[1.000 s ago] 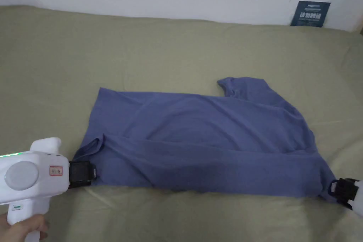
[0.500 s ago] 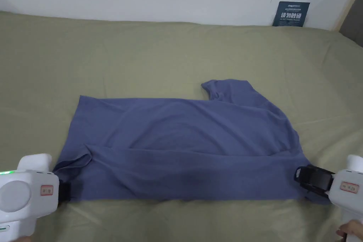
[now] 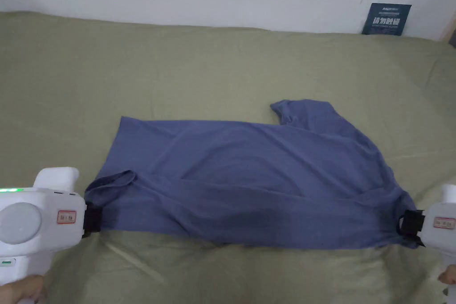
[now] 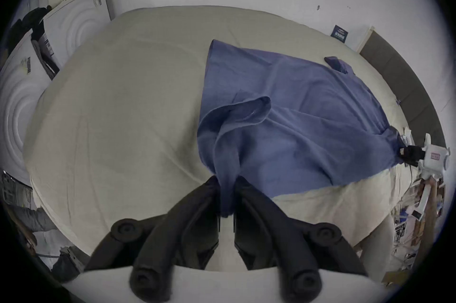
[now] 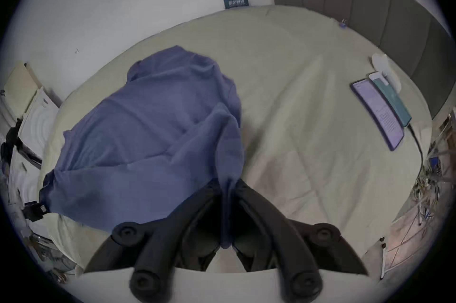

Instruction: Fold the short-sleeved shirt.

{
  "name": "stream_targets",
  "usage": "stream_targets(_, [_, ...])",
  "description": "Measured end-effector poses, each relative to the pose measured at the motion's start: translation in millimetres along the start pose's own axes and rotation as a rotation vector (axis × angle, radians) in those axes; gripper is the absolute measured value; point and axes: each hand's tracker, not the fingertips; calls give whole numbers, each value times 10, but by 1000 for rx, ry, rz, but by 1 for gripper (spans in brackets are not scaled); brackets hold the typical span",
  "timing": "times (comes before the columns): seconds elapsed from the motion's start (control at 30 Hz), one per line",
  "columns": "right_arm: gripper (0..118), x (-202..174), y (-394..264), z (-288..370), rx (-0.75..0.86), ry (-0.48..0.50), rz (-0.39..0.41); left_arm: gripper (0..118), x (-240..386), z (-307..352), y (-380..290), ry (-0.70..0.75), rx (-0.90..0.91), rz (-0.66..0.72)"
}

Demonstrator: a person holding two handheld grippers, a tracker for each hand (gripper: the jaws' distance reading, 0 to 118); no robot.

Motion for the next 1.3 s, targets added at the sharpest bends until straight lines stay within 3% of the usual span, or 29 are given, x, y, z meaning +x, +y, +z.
stream_targets(0.1, [6,115,11,273,31,100,-48,11,26,165,-94,11,14,-49])
stream_targets(0.27, [6,261,-219,571,21,55,6,11,-54,397,-486,13,-36,-67])
stream_targets(0.43, [7,513,-686,559,-78,-27,-49,11,-184,334,-1018,6,-163,-60])
stream_targets(0.53, [17,611,-977,352,-151,-33,-102,11,-271,112,-1217,-17,-211,-28])
stream_targets(0.6, [72,617,-1063,336,-145,-97,-67,14,-331,58,-1222,-38,-223,40])
stream_targets(0.63, [90,606,-1041,394,-116,-101,-47,29,-351,87,-1192,-44,-207,52])
stream_targets(0.67, [91,605,-1009,433,-113,-111,-42,41,-347,133,-1158,-41,-197,56])
stream_targets(0.73, [90,610,-877,512,-91,-94,-46,75,-314,280,-1057,-20,-152,56])
stream_targets(0.8, [86,553,-712,638,-40,-94,-41,77,-267,422,-919,-15,-89,36])
stream_targets(0.83, [76,501,-629,700,14,-81,-20,77,-227,484,-849,-22,-49,31])
stream_targets(0.9, [50,365,-469,765,62,-47,19,75,-207,540,-694,-50,9,26])
stream_targets(0.93, [19,300,-386,776,82,-21,38,66,-169,542,-633,-68,51,32])
stream_targets(0.97, [0,231,-330,756,100,0,55,47,-127,509,-569,-79,69,22])
stream_targets(1.0, [0,164,-289,708,120,7,49,20,18,517,-539,-72,55,-2])
stream_targets(1.03, [0,152,-308,663,109,4,28,5,100,445,-496,-69,52,-12])
stream_targets(1.1, [0,99,-294,489,56,81,32,3,164,301,-439,-54,40,-44])
stream_targets(1.27, [0,-74,-18,126,51,89,63,0,280,99,-281,-59,17,-41])
stream_targets(1.3, [10,-81,91,52,68,115,70,0,285,75,-242,-58,19,-47])
